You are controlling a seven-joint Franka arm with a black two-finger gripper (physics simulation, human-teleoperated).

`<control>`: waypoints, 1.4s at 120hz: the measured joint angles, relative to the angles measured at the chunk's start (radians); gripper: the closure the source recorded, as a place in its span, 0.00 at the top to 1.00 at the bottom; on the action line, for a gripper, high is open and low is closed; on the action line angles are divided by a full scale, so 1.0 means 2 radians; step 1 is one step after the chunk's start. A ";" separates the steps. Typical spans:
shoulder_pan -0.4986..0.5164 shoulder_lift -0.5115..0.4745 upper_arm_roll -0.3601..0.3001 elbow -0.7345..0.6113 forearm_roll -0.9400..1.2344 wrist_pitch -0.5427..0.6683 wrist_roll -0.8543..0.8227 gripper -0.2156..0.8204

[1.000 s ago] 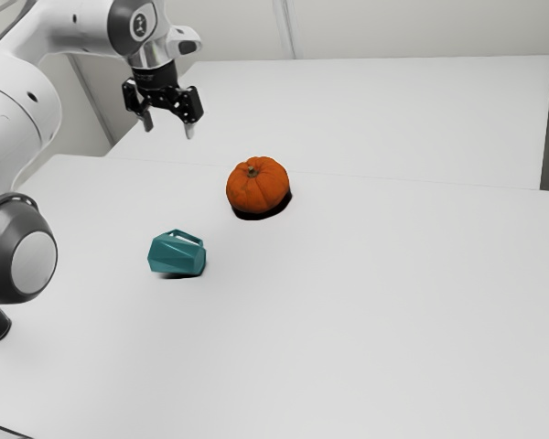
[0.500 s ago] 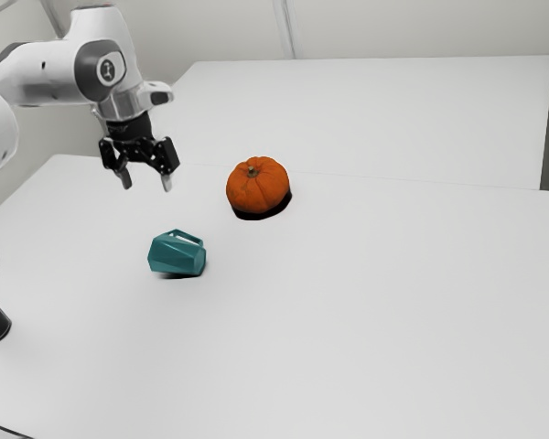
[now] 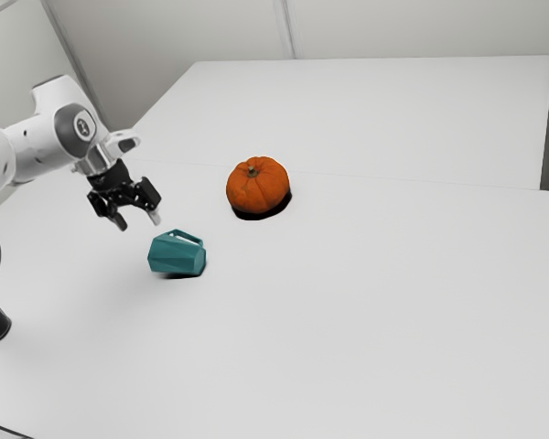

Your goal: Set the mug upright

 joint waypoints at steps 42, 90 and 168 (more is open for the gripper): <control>0.021 0.042 0.002 -0.011 -0.107 0.070 0.114 0.79; 0.040 0.057 0.007 -0.038 -0.194 0.078 0.201 0.79; 0.052 0.075 0.019 -0.060 -0.323 0.033 0.274 0.79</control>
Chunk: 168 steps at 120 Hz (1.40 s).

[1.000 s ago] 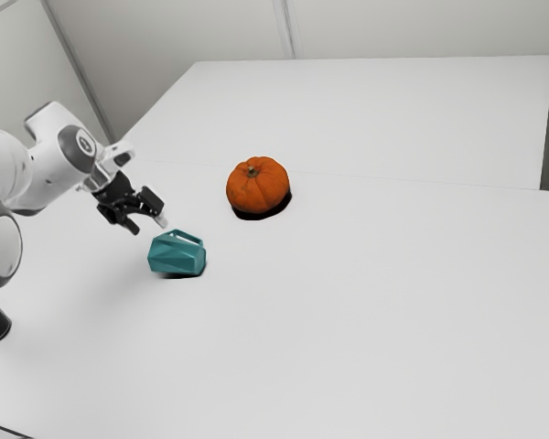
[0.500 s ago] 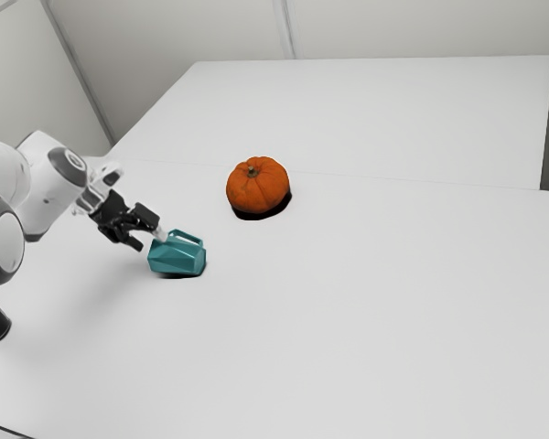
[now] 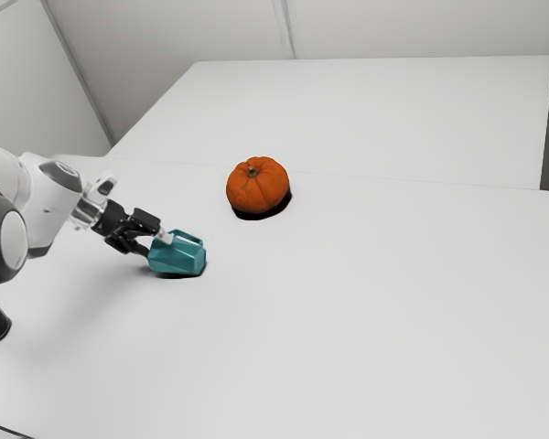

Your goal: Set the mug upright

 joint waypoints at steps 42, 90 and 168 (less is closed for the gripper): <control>0.010 0.024 0.000 0.000 -0.064 -0.031 0.034 0.79; 0.012 0.030 0.000 0.000 -0.103 -0.053 0.061 0.70; 0.011 0.031 0.000 0.000 -0.113 -0.058 0.084 0.30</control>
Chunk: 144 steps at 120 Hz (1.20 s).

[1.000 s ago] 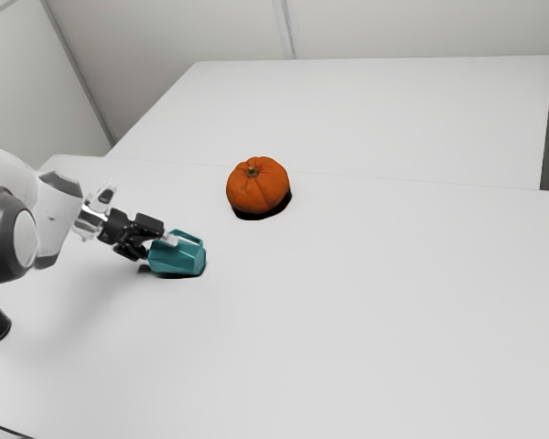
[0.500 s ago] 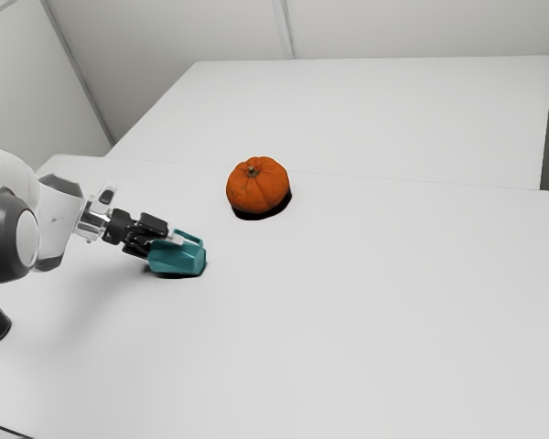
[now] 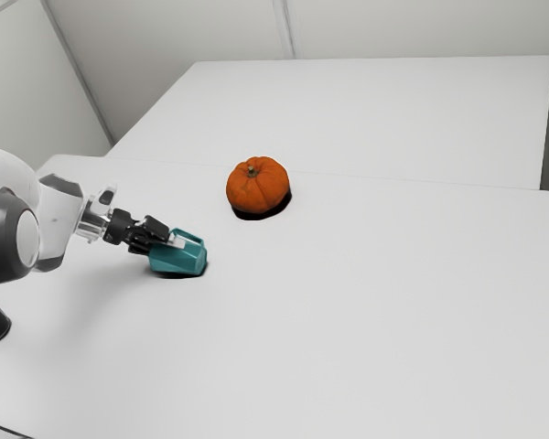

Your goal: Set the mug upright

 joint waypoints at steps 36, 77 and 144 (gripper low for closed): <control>-0.004 -0.008 0.000 0.000 0.002 0.006 0.005 0.15; -0.026 -0.072 0.000 -0.028 0.011 0.024 0.009 0.08; -0.053 -0.181 -0.141 -0.056 0.409 0.205 -0.062 0.05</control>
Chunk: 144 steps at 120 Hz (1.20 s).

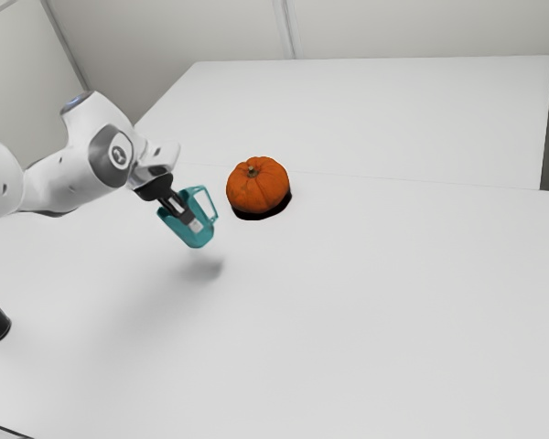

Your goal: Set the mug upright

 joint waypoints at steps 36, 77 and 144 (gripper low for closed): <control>0.027 0.019 -0.066 0.015 0.133 0.036 -0.084 0.04; 0.033 0.027 -0.073 0.003 0.161 0.031 -0.162 0.04; 0.028 0.055 -0.073 -0.001 0.164 0.031 -0.230 0.04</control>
